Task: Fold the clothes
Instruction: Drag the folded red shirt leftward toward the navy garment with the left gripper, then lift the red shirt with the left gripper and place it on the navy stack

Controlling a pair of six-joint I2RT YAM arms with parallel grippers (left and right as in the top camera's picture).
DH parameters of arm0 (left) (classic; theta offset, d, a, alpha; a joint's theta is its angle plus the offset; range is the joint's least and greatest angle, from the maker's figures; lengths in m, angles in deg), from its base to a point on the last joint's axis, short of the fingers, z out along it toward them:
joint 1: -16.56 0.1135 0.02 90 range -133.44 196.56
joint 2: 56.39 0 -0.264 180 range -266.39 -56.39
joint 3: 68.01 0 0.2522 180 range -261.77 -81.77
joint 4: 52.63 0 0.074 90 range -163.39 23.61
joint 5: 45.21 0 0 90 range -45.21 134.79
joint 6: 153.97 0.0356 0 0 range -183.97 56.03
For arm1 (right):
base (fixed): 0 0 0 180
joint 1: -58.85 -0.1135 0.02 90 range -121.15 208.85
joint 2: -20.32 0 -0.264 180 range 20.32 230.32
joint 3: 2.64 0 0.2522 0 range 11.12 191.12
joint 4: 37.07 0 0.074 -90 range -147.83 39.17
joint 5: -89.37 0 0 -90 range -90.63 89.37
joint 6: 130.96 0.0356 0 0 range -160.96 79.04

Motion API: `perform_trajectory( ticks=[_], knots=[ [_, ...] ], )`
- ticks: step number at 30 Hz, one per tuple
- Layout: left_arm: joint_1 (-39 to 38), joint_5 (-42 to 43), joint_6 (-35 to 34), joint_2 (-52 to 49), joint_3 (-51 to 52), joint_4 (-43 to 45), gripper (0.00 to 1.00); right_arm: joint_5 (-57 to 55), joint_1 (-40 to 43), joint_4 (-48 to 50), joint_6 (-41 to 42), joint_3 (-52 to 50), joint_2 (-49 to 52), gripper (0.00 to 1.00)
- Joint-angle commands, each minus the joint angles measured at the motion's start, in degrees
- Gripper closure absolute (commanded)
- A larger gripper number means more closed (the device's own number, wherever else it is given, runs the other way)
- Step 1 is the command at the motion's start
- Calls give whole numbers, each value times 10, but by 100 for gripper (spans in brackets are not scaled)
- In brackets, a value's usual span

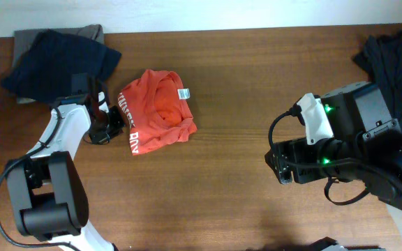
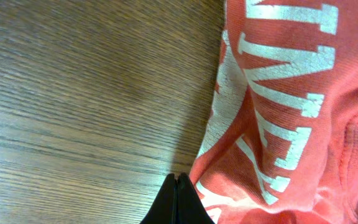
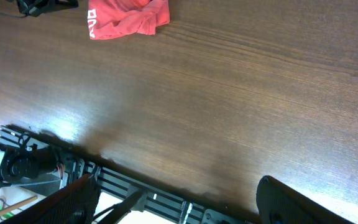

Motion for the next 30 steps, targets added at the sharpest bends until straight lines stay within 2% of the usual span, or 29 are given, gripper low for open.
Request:
perform_trajectory(
  ticks=[1,4,11,21,30],
  knots=[
    [-1,62,43,23,-8,3,100,-1,-4,6,5,-3,-1,15],
    [-8,101,64,41,-8,17,100,-1,-4,10,5,-3,-1,15],
    [-55,104,77,29,-7,77,100,-1,-4,20,5,-3,15,15],
    [-50,-7,71,-32,-6,76,100,4,-4,14,5,-3,28,15],
    [-39,-21,77,-69,-3,85,100,4,-4,10,5,-3,28,15]
  ],
)
